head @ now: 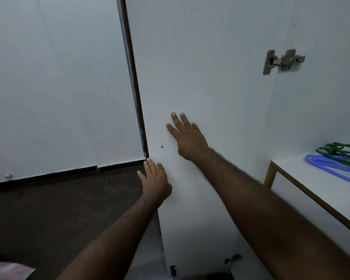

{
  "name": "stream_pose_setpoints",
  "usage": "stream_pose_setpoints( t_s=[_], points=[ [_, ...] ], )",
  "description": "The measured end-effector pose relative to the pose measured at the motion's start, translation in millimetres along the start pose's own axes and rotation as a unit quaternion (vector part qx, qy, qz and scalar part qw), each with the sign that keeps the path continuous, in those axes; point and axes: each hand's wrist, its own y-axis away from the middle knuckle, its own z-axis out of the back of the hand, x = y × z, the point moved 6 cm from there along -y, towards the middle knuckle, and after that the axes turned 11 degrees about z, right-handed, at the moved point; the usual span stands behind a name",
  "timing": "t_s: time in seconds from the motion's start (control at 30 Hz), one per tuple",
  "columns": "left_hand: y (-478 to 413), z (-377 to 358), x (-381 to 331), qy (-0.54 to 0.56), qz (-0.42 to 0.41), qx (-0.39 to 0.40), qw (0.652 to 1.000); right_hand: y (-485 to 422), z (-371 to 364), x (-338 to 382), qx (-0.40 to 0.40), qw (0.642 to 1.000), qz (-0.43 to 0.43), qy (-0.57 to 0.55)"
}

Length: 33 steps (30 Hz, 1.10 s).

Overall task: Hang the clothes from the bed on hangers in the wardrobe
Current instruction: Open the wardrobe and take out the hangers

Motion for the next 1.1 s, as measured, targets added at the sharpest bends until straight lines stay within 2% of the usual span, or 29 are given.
stream_pose_setpoints(
  t_s=[0.13, 0.23, 0.33, 0.5, 0.67, 0.73, 0.8, 0.87, 0.93, 1.03, 1.1],
  points=[
    [27.4, -4.3, -43.9, -0.012, -0.070, -0.009, 0.997, 15.9, 14.5, -14.5, 0.046, 0.997, 0.034, -0.058],
    [47.6, -10.9, -97.1, 0.005, -0.134, 0.017, 0.991, 44.4, 8.5, -34.1, 0.049, 0.995, 0.013, -0.089],
    [60.3, -14.3, -155.7, 0.027, -0.194, 0.027, 0.980, 95.7, -15.7, -82.9, 0.055, 0.993, -0.052, -0.093],
    [71.5, -22.3, -258.2, 0.061, -0.305, 0.000, 0.950, 228.6, -36.2, -201.6, 0.066, 0.967, -0.235, -0.079],
    [93.0, -37.7, -374.0, 0.101, -0.398, 0.005, 0.912, 367.0, -29.0, -296.4, 0.078, 0.913, -0.400, -0.022],
    [99.9, -35.9, -419.0, 0.119, -0.451, -0.008, 0.885, 406.0, -21.9, -321.5, 0.069, 0.889, -0.452, 0.005],
    [97.1, -42.9, -463.6, 0.135, -0.503, 0.009, 0.854, 433.2, -13.3, -343.1, 0.056, 0.865, -0.499, 0.027],
    [94.8, -52.2, -499.4, 0.168, -0.528, 0.053, 0.831, 452.1, -7.1, -360.7, 0.050, 0.847, -0.528, 0.040],
    [97.7, -72.2, -528.4, 0.138, -0.568, 0.100, 0.805, 466.8, -3.3, -380.6, 0.049, 0.835, -0.547, 0.040],
    [94.5, -85.2, -554.8, 0.178, -0.578, 0.096, 0.790, 480.8, -7.3, -404.0, 0.075, 0.832, -0.549, 0.015],
    [93.8, -86.4, -567.7, 0.220, -0.596, 0.054, 0.771, 484.6, -14.0, -415.3, 0.096, 0.836, -0.540, 0.009]
  ],
)
